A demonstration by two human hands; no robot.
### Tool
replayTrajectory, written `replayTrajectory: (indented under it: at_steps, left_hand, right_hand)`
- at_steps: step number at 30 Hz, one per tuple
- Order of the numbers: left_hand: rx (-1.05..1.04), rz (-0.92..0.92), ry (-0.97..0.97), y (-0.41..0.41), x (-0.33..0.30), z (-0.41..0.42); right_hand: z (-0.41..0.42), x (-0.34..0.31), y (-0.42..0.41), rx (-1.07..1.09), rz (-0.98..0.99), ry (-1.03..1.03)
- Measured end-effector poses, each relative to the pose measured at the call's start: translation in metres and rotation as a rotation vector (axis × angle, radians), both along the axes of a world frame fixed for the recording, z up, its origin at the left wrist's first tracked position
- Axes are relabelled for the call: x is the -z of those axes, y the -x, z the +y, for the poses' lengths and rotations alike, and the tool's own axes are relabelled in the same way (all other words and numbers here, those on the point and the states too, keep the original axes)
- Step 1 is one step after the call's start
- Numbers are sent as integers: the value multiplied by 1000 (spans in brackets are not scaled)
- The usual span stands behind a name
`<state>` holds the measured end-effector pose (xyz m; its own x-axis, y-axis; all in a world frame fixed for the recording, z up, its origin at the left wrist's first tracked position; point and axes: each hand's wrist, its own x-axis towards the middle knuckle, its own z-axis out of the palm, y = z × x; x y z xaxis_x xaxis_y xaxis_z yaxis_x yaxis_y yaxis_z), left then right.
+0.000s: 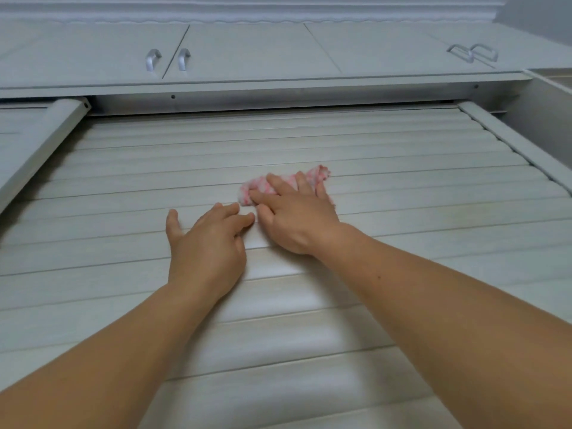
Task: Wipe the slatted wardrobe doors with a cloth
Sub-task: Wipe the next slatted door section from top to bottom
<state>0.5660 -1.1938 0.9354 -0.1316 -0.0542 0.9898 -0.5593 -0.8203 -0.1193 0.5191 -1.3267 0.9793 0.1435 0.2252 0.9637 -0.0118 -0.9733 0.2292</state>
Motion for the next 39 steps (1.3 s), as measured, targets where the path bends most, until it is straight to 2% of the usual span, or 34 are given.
replayTrajectory:
  at_steps: [6, 11, 14, 16, 21, 24, 26, 29, 30, 32, 34, 36, 39]
  left_hand:
    - [40, -1, 24, 3, 1, -2]
    - [64, 23, 1, 3, -2, -1]
    - [71, 31, -6, 5, -4, 2]
    - [80, 36, -6, 6, -4, 2]
    - [131, 49, 8, 5, -6, 5]
    - [150, 57, -14, 2, -8, 12]
    - [150, 58, -43, 0, -8, 16]
    - [129, 63, -69, 0, -8, 19]
    - [119, 56, -71, 1, -7, 20]
    - [91, 23, -80, 1, -7, 20]
    - [54, -3, -69, 1, -5, 18]
    - [35, -20, -38, 3, -4, 13]
    - [-38, -24, 11, 8, -2, 3]
  right_hand:
    - [-60, 11, 16, 74, -106, -59]
    - [-123, 19, 39, 77, -191, -274]
    - [-119, 17, 39, 9, -197, -389]
    - [-93, 14, 30, -6, -188, -357]
    - [-10, 13, 4, 52, -76, -106]
    - [-19, 15, 9, 69, -66, -39]
    - [-46, 21, 15, 95, -97, -119]
    - [-70, 34, 23, 102, -113, -432]
    - [-64, 38, 20, 99, -114, -478]
    - [-39, 45, 12, 79, -89, -420]
    - [-19, 54, 3, 31, -63, -269]
    - [-21, 60, 2, 28, -69, -158]
    - [-43, 60, 13, 54, -64, -115]
